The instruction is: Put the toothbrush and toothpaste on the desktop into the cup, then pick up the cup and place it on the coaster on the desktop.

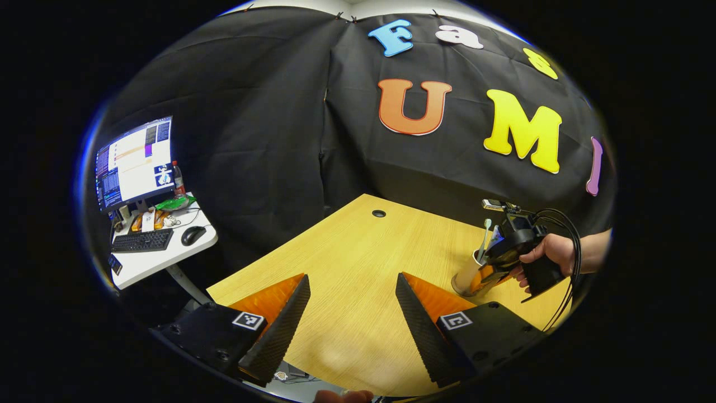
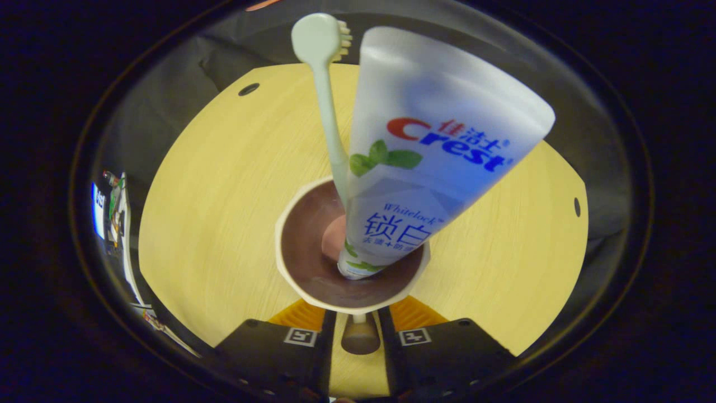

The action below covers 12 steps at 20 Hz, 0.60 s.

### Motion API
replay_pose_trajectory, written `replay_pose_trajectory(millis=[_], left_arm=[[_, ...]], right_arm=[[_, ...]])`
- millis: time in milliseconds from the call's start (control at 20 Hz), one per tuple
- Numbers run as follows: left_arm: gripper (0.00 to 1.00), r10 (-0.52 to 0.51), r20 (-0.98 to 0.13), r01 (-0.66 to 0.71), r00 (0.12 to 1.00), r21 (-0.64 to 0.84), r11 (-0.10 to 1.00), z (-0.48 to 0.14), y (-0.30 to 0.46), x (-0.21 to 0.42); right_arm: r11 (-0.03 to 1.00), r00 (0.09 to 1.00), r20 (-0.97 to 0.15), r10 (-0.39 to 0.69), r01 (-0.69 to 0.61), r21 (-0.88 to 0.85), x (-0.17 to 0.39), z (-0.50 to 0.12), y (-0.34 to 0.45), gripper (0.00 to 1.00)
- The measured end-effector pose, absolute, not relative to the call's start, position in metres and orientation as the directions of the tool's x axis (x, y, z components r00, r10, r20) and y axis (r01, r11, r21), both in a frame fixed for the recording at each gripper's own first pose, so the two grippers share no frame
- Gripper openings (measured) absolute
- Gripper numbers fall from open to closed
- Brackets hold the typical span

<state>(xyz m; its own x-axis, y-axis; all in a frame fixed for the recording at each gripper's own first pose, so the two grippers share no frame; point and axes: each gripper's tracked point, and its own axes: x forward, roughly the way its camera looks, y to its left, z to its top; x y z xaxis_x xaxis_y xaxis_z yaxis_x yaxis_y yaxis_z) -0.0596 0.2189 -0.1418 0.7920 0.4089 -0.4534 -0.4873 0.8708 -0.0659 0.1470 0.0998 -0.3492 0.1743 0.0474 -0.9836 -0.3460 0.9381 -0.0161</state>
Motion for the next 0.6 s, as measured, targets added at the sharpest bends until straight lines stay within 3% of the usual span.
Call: replay_pose_trajectory(millis=[50,250,350,600], left_arm=[[0.98,0.404,-0.450,-0.482,0.796,-0.069,0.873,-0.141,0.217,-0.058],[0.98,0.369,-0.446,-0.445,0.815,-0.074,0.893,-0.136,0.209,-0.045],[0.98,0.348,-0.427,-0.413,0.834,-0.067,0.908,-0.128,0.202,-0.035],[0.98,0.269,-0.375,-0.308,0.887,-0.048,0.950,-0.109,0.179,-0.011]], right_arm=[[0.939,0.181,-0.982,0.044,-0.343,-0.022,0.148,-0.351,0.099,0.56],[0.953,0.185,-0.981,0.065,-0.303,0.006,0.142,-0.343,0.101,0.72],[0.958,0.196,-0.978,0.071,-0.285,0.012,0.134,-0.332,0.094,0.77],[0.974,0.241,-0.967,0.081,-0.224,0.025,0.121,-0.314,0.084,0.77]])
